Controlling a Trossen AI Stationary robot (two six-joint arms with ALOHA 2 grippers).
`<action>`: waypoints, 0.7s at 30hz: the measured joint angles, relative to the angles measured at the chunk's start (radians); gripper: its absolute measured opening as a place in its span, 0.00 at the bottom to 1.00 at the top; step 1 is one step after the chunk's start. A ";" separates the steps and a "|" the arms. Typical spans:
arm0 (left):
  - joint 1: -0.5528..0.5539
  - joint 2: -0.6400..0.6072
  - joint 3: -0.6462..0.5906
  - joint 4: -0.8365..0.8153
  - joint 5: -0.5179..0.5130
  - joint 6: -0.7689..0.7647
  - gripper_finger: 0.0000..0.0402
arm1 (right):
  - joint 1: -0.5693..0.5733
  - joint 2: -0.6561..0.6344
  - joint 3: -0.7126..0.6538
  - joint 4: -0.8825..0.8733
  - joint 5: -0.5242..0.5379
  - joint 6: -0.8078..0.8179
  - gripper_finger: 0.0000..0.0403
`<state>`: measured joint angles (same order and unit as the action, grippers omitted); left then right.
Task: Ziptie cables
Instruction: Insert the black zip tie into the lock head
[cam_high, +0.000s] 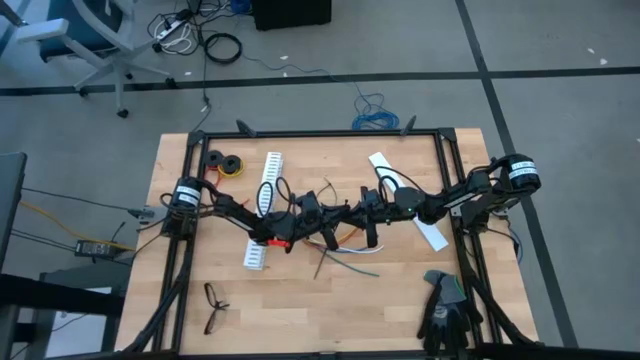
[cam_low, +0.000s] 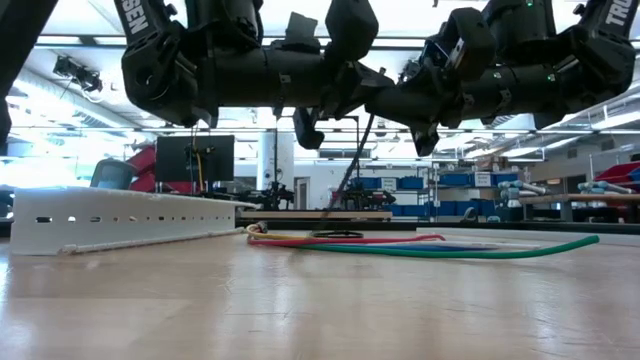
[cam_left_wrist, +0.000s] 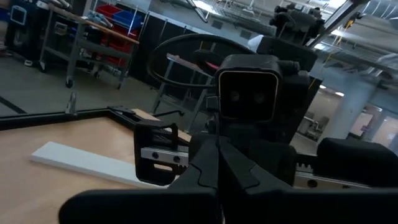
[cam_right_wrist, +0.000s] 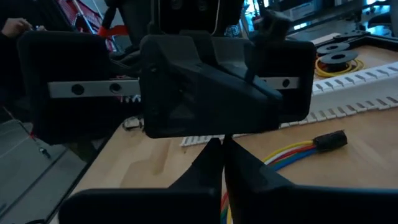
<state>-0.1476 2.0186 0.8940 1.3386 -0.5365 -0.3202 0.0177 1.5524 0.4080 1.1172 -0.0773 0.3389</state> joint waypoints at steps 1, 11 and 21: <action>-0.001 0.000 0.000 0.001 0.000 0.000 0.01 | 0.000 0.000 0.000 -0.001 -0.003 0.001 0.01; -0.004 0.000 -0.001 -0.020 0.055 -0.002 0.05 | 0.000 0.000 0.001 -0.038 -0.059 0.028 0.00; 0.008 0.000 -0.001 -0.051 0.113 -0.025 0.05 | -0.001 0.000 0.001 -0.068 -0.112 0.061 0.00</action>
<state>-0.1397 2.0190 0.8928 1.2875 -0.4233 -0.3455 0.0166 1.5520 0.4088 1.0489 -0.1893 0.3999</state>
